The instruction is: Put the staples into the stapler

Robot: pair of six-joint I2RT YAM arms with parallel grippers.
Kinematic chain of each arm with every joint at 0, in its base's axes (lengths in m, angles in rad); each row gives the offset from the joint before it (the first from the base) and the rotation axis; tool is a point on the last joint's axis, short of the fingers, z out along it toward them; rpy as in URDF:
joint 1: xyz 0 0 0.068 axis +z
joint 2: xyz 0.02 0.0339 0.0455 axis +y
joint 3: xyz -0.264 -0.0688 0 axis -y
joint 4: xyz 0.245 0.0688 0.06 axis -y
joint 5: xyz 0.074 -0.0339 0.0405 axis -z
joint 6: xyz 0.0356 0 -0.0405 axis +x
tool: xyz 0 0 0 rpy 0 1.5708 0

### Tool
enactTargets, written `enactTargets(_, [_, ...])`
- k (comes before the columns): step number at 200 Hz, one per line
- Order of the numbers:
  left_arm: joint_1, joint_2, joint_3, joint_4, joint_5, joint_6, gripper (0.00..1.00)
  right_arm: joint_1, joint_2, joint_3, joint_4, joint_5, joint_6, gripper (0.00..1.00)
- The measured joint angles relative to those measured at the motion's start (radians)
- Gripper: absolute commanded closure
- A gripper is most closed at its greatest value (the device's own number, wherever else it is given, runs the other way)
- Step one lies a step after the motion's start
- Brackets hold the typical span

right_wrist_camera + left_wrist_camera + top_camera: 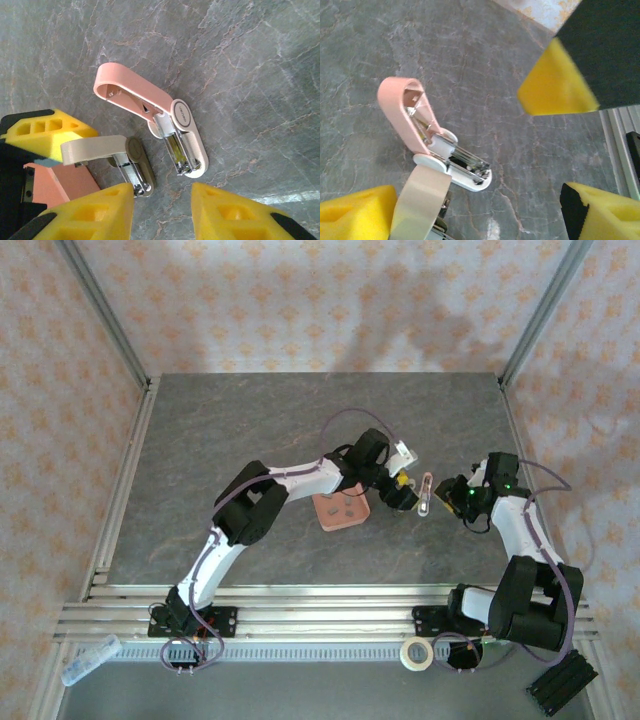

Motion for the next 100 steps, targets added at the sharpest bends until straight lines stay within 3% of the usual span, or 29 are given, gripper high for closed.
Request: enactTargets(100, [-0.040,-0.039,-0.014,-0.108,-0.060,0.195,0.19,0.000,0.001,0.000,0.000,-0.043,0.001,0.65])
